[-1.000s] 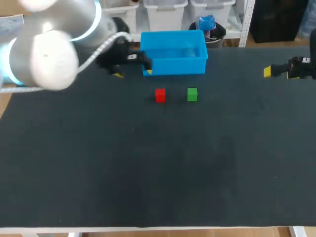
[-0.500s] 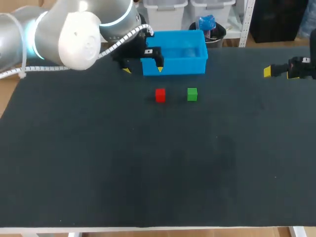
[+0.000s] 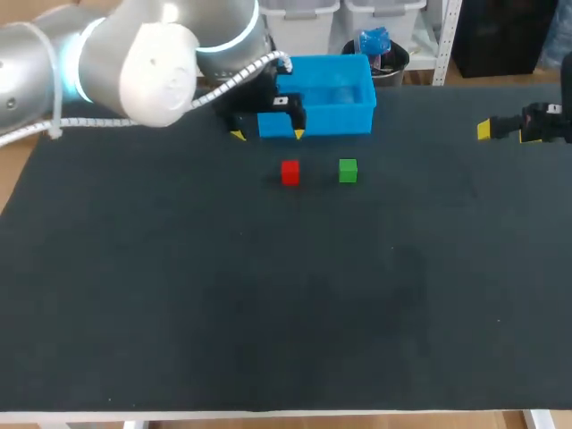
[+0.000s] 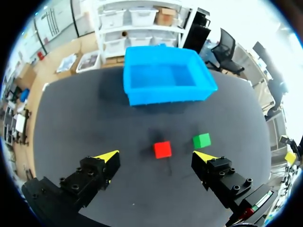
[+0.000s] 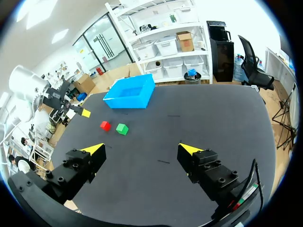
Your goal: Use the left arm to pick the red cube and place it into the blue plastic box first, then use the right arm to grasp the green cube and put it into the same blue plastic box after the first action is fully finished.
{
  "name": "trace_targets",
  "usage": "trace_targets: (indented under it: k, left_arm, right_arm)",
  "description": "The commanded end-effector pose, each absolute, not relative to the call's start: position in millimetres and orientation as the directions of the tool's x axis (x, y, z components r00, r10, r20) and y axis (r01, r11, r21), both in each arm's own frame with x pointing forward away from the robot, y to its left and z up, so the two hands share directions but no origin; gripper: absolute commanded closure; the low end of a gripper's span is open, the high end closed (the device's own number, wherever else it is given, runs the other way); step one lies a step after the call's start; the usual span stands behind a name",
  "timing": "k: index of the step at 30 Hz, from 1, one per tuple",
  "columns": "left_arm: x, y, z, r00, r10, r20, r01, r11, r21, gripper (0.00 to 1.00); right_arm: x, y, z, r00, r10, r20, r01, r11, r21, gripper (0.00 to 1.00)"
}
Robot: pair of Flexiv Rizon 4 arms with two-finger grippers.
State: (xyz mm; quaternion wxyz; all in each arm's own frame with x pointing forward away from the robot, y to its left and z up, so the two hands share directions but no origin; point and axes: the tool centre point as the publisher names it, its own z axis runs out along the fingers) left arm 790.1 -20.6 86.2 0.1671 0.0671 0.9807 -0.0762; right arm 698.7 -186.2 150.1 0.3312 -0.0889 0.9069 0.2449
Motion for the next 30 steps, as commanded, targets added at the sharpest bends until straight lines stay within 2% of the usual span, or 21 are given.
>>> trace_targets:
  k: [1, 30]
  left_arm:
    - [807, -41, 74, -0.951, 0.106, -0.289, 0.137, 0.987, -0.088, 0.0]
    - [799, -50, 21, -0.98, 0.053, -0.193, 0.068, 0.995, -0.072, 0.0]
  right_arm:
    - [699, -186, 150, -0.765, 0.0, -0.644, -0.322, 0.866, 0.383, 0.0]
    - [699, -186, 150, -0.765, 0.0, -0.644, -0.322, 0.866, 0.383, 0.0]
